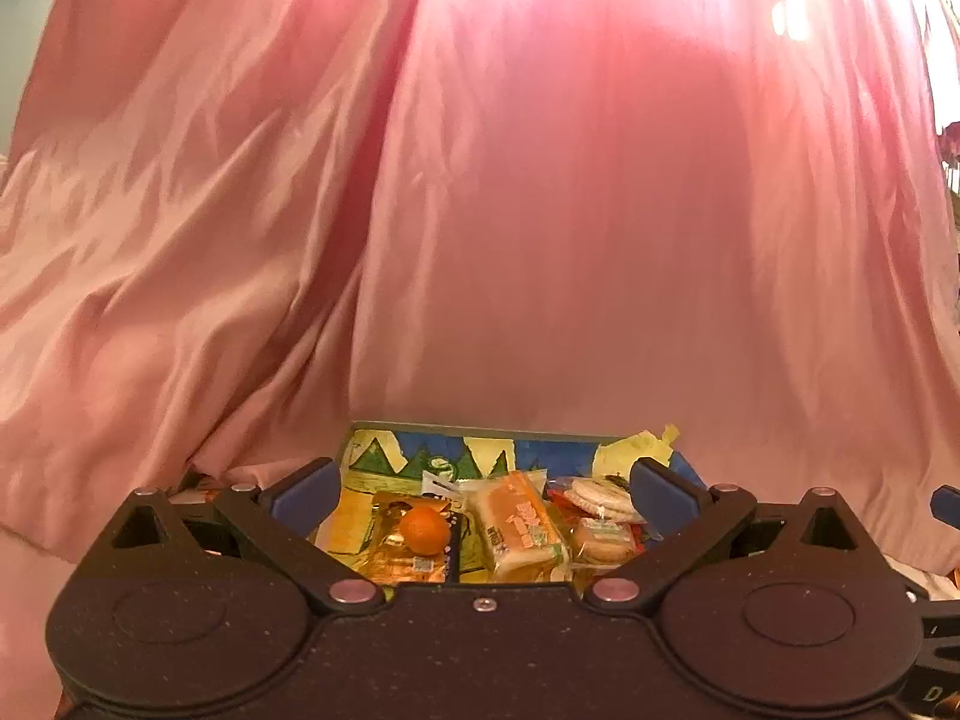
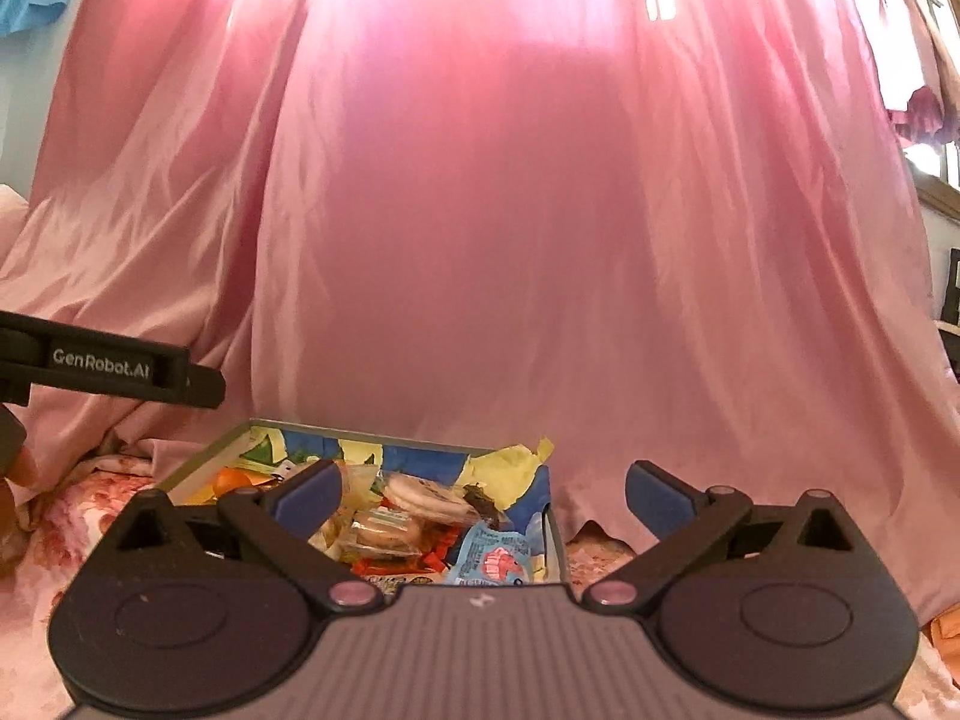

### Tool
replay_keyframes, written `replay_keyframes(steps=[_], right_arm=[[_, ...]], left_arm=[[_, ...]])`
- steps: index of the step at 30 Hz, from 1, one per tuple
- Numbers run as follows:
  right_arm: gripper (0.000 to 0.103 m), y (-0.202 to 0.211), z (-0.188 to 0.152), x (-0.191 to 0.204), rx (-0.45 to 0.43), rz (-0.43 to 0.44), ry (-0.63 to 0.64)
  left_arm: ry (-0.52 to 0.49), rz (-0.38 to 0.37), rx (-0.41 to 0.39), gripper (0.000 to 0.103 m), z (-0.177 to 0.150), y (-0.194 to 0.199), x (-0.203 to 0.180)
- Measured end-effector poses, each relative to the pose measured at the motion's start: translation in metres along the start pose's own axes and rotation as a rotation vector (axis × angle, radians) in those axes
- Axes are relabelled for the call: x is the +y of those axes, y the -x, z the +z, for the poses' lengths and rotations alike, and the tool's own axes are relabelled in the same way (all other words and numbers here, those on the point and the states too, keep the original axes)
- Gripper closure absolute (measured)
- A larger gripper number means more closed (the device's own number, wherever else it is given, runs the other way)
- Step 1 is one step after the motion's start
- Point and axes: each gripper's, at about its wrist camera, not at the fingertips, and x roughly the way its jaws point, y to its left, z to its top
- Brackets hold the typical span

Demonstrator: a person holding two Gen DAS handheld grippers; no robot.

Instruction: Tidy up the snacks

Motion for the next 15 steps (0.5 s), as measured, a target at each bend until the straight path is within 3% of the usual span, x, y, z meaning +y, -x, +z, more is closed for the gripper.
replay_keyframes(steps=[9, 15], right_arm=[[0.0, 0.036, -0.015, 0.002, -0.031, 0.016, -0.019], [0.0, 0.047, -0.02, 0.003, -0.028, 0.015, -0.058]], left_arm=[[-0.006, 0.017, -0.092, 0.001, -0.033, 0.029, -0.001], [0.009, 0.003, -0.076, 0.001, -0.047, 0.041, 0.004]])
